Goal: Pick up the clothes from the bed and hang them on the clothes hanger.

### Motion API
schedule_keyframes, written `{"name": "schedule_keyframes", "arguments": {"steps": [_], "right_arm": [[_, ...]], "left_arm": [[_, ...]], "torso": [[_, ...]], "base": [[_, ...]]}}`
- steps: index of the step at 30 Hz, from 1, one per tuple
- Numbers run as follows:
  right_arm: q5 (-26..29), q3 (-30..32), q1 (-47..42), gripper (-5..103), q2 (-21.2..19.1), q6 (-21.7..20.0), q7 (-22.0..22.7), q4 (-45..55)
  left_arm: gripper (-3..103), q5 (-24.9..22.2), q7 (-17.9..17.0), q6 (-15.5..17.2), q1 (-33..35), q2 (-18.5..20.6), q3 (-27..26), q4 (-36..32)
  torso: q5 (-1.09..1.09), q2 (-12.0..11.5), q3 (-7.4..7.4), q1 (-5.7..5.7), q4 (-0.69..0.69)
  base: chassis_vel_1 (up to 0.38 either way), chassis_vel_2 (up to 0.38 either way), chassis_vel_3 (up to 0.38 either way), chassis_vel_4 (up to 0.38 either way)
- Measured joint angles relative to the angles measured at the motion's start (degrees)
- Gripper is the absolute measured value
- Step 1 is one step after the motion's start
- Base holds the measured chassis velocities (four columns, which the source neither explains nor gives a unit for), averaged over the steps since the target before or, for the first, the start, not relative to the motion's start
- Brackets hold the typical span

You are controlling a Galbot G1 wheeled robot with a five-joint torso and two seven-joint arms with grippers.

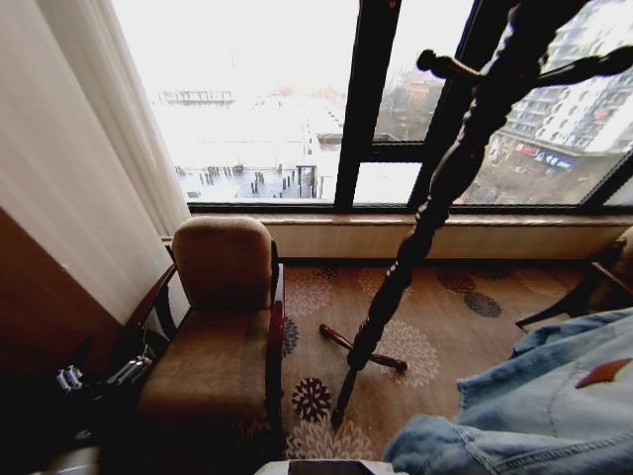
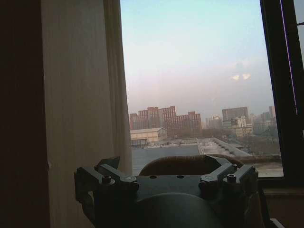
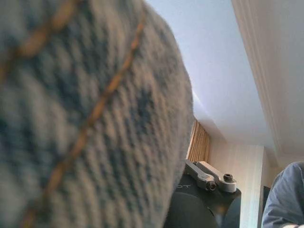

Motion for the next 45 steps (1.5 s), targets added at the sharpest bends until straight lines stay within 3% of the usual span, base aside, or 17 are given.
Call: {"name": "schedule_keyframes", "arguments": {"steps": [6,16,28,31,32,34,45], "right_arm": [[-0.6,0.17,-0.08,19,-0.8,0.27,-1.23,0.0],[0.23,1.62,0.71,19,-7.22,0.04,-3.71,0.0],[2.82,-0.06,3.96,19,-22.63,-1.17,-6.71,-7.64],[2.81,-0.42,4.28,19,-23.79,-1.17,-6.84,-8.08],[2.76,-1.81,5.36,19,-27.03,-1.22,-7.21,-9.53],[2.72,-2.85,6.3,19,-29.51,-1.27,-7.61,-10.76],[1.9,-9.36,10.65,19,-36.93,-1.72,-9.62,-14.44]], "left_arm": [[100,0.0,0.0,0.0,0.0,0.01,0.0,0.0],[100,0.0,0.0,0.0,0.0,0.0,0.0,0.0],[100,0.0,0.0,0.0,0.0,0.0,0.0,0.0],[100,-0.01,0.0,0.0,0.0,0.0,0.0,0.0],[100,0.0,0.0,0.0,0.0,0.0,0.0,0.0],[100,0.0,0.0,0.0,0.0,0.0,0.0,0.0],[100,0.0,0.0,-0.01,0.0,0.0,0.0,0.0]], "torso": [[0.01,-0.01,0.01,0.02,0.0],[0.0,0.04,-0.02,-0.07,-0.01],[0.03,0.01,-0.01,-0.02,0.0],[0.03,0.01,0.0,-0.02,0.0],[0.01,0.01,0.0,-0.01,0.01],[0.01,0.01,0.0,-0.01,0.01],[0.0,0.01,0.0,-0.01,0.0]], "base": [[-0.042,0.023,0.038,-0.03],[0.0,0.0,0.0,0.0],[0.0,0.0,0.0,0.0],[0.0,0.0,0.0,0.0],[0.0,0.0,0.0,0.0],[0.0,0.0,0.0,0.0],[0.0,0.0,0.0,0.0]]}}
